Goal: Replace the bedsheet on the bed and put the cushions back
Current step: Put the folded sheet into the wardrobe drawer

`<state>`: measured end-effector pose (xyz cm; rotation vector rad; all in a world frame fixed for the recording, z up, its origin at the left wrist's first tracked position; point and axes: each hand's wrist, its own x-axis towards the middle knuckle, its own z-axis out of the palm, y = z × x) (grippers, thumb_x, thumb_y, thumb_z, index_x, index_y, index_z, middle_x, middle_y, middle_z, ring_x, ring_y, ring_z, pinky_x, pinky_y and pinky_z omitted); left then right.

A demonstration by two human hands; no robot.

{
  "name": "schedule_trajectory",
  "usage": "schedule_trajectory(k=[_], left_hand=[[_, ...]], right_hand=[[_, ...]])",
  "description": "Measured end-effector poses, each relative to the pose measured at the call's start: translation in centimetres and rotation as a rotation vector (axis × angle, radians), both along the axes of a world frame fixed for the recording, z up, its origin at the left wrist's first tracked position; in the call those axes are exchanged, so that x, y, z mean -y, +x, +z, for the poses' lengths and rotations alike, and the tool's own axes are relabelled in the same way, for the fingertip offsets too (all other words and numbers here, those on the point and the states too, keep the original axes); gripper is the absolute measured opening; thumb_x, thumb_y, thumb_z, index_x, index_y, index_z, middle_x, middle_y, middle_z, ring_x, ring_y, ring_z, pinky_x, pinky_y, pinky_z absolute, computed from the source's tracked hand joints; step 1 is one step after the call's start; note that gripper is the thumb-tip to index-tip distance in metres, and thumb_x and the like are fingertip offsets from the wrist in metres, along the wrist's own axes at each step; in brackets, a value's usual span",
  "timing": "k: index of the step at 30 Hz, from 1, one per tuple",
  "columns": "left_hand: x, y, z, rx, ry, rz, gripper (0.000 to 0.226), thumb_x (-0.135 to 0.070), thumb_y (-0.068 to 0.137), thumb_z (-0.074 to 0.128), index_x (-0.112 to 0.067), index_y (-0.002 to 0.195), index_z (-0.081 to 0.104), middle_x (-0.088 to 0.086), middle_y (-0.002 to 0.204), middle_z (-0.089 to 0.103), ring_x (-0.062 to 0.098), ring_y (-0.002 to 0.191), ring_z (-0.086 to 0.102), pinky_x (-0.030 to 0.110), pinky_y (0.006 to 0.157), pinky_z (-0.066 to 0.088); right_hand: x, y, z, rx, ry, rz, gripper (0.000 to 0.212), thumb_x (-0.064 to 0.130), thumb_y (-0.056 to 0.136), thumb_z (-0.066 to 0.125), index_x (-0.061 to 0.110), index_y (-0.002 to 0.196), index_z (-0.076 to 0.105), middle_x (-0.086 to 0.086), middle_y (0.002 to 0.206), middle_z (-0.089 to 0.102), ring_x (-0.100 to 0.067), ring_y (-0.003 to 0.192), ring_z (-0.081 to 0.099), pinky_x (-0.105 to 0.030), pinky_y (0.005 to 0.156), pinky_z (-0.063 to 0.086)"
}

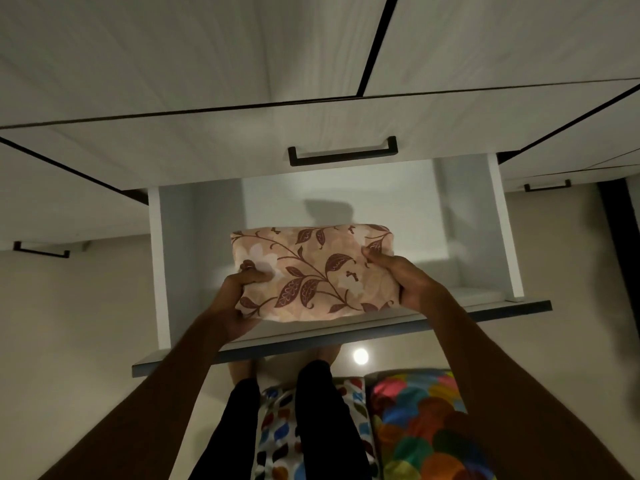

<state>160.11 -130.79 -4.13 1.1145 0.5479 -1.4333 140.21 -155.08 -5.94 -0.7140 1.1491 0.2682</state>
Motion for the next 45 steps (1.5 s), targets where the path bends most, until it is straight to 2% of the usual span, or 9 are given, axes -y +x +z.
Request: schedule_trajectory(k=[4, 9, 16, 21, 28, 32, 34, 40, 45], left_hand=[[1.3, -0.3, -3.1, 0.018, 0.053, -0.049, 0.068, -0.007, 0.080, 0.067, -0.012, 0.146, 0.051, 0.020, 0.138, 0.065, 0.041, 0.129, 0.061, 0.058, 0.107, 0.049], [3.3, -0.5, -7.3, 0.106, 0.138, -0.231, 0.039, -0.005, 0.095, 0.063, -0.009, 0.134, 0.061, 0.017, 0.127, 0.072, 0.037, 0.115, 0.070, 0.051, 0.099, 0.055], [4.1, -1.2, -12.3, 0.450, 0.385, -0.469, 0.040, -0.006, 0.088, 0.079, -0.006, 0.124, 0.063, 0.010, 0.113, 0.072, 0.028, 0.096, 0.072, 0.039, 0.077, 0.062], [3.7, -1.7, -13.6, 0.562, 0.442, -0.465, 0.052, 0.003, 0.086, 0.078, -0.002, 0.133, 0.057, 0.013, 0.127, 0.066, 0.030, 0.109, 0.066, 0.037, 0.080, 0.060], [3.8, -2.6, -13.9, 0.736, 0.580, -0.520, 0.065, -0.004, 0.081, 0.083, -0.007, 0.138, 0.051, 0.015, 0.130, 0.061, 0.025, 0.104, 0.064, 0.024, 0.060, 0.055], [4.3, -4.3, -12.4, 1.215, 0.671, -0.689, 0.080, -0.010, 0.080, 0.081, -0.017, 0.147, 0.038, 0.012, 0.151, 0.033, 0.031, 0.131, 0.048, 0.045, 0.083, 0.062], [4.9, -5.2, -11.8, 1.358, 0.570, -0.809, 0.092, -0.015, 0.078, 0.082, -0.026, 0.154, 0.031, 0.004, 0.163, 0.017, 0.030, 0.143, 0.035, 0.051, 0.093, 0.059], [8.0, -7.7, -13.2, 1.307, 0.373, -1.076, 0.100, -0.050, 0.092, 0.069, -0.047, 0.162, -0.002, 0.002, 0.171, -0.024, 0.037, 0.158, -0.017, 0.077, 0.114, 0.025], [7.0, -6.6, -16.5, 1.351, 0.401, -1.201, 0.101, -0.062, 0.093, 0.061, -0.051, 0.159, -0.015, 0.000, 0.168, -0.032, 0.036, 0.156, -0.021, 0.079, 0.112, 0.022]], right_hand=[[1.6, -0.7, -2.1, 0.002, -0.004, 0.050, 0.048, 0.019, 0.089, 0.079, 0.008, 0.133, 0.064, -0.017, 0.126, 0.072, -0.037, 0.115, 0.070, -0.057, 0.098, 0.056], [3.3, -0.8, -5.6, -0.111, -0.128, 0.091, 0.081, 0.024, 0.058, 0.100, 0.009, 0.129, 0.066, -0.015, 0.122, 0.074, -0.039, 0.113, 0.071, -0.061, 0.097, 0.056], [3.7, -1.6, -9.7, -0.236, -0.259, 0.067, 0.049, 0.009, 0.073, 0.091, 0.008, 0.116, 0.069, -0.013, 0.113, 0.077, -0.032, 0.102, 0.074, -0.052, 0.094, 0.060], [3.3, -1.2, -10.5, -0.245, -0.347, 0.069, 0.031, 0.006, 0.079, 0.086, 0.019, 0.098, 0.066, -0.005, 0.102, 0.074, -0.019, 0.088, 0.072, -0.032, 0.070, 0.059], [2.8, -0.1, -10.7, -0.536, -0.807, 0.386, 0.080, 0.029, 0.081, 0.084, 0.011, 0.147, 0.042, -0.014, 0.138, 0.058, -0.034, 0.124, 0.060, -0.048, 0.099, 0.056], [0.0, 0.7, -8.6, -0.500, -1.248, 0.590, 0.100, 0.015, 0.080, 0.081, 0.016, 0.160, 0.020, -0.015, 0.167, 0.016, -0.041, 0.144, 0.036, -0.057, 0.097, 0.055], [-1.7, 1.1, -8.3, -0.336, -1.233, 0.734, 0.106, 0.022, 0.079, 0.083, 0.022, 0.162, 0.017, -0.011, 0.171, 0.000, -0.044, 0.151, 0.023, -0.058, 0.097, 0.055], [-4.4, 2.1, -11.2, -0.265, -1.117, 0.966, 0.119, 0.084, 0.079, 0.057, 0.037, 0.163, -0.014, -0.011, 0.166, -0.035, -0.050, 0.152, -0.023, -0.081, 0.113, 0.015], [-3.1, 2.1, -12.9, -0.384, -1.092, 1.049, 0.113, 0.083, 0.082, 0.057, 0.046, 0.160, -0.016, -0.012, 0.165, -0.035, -0.055, 0.150, -0.021, -0.081, 0.113, 0.019]])
